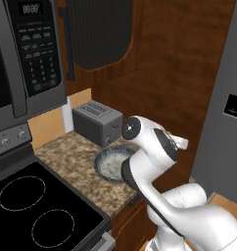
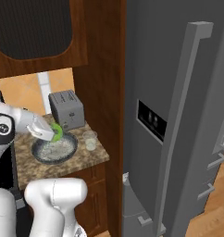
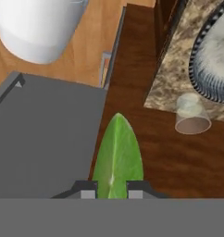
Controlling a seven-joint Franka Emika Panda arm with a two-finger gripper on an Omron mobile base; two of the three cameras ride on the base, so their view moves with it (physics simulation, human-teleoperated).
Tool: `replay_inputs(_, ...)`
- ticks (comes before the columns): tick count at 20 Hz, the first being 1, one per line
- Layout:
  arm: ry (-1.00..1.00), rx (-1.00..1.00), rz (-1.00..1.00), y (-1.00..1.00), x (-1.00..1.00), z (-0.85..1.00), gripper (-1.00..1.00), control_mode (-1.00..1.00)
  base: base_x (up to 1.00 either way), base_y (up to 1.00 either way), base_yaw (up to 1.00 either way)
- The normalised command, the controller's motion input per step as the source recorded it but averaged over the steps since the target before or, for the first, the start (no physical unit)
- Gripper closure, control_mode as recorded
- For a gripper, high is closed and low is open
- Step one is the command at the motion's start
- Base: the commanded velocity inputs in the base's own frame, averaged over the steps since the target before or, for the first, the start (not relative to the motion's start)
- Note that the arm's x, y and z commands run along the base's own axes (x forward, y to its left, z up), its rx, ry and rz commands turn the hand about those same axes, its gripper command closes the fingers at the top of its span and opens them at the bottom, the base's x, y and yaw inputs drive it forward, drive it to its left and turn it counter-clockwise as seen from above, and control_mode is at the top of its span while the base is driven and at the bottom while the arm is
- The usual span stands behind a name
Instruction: Grab a lemon wedge from the fridge and one ice cube from the ice bowl, and put them in the glass of lemonade.
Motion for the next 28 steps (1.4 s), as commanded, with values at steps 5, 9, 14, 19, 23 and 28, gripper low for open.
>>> replay_inputs(5,0.00,0.00,-0.20,0.00,0.62,-0.23,1.00,-1.00,0.00,0.00,0.00)
replay_inputs(9,0.00,0.00,-0.04,0.00,0.45,-0.26,1.00,-1.00,0.00,0.00,0.00)
replay_inputs(14,0.00,0.00,0.07,-0.17,0.13,-0.28,1.00,-1.00,0.00,0.00,0.00)
replay_inputs(19,-0.01,0.01,0.18,-0.38,0.26,-0.31,1.00,-1.00,0.00,0.00,0.00)
replay_inputs(23,-0.02,0.00,0.13,-0.22,0.56,-0.35,1.00,-1.00,0.00,0.00,0.00)
replay_inputs(28,-0.06,0.00,0.02,0.01,0.52,-0.27,1.00,-1.00,0.00,0.00,0.00)
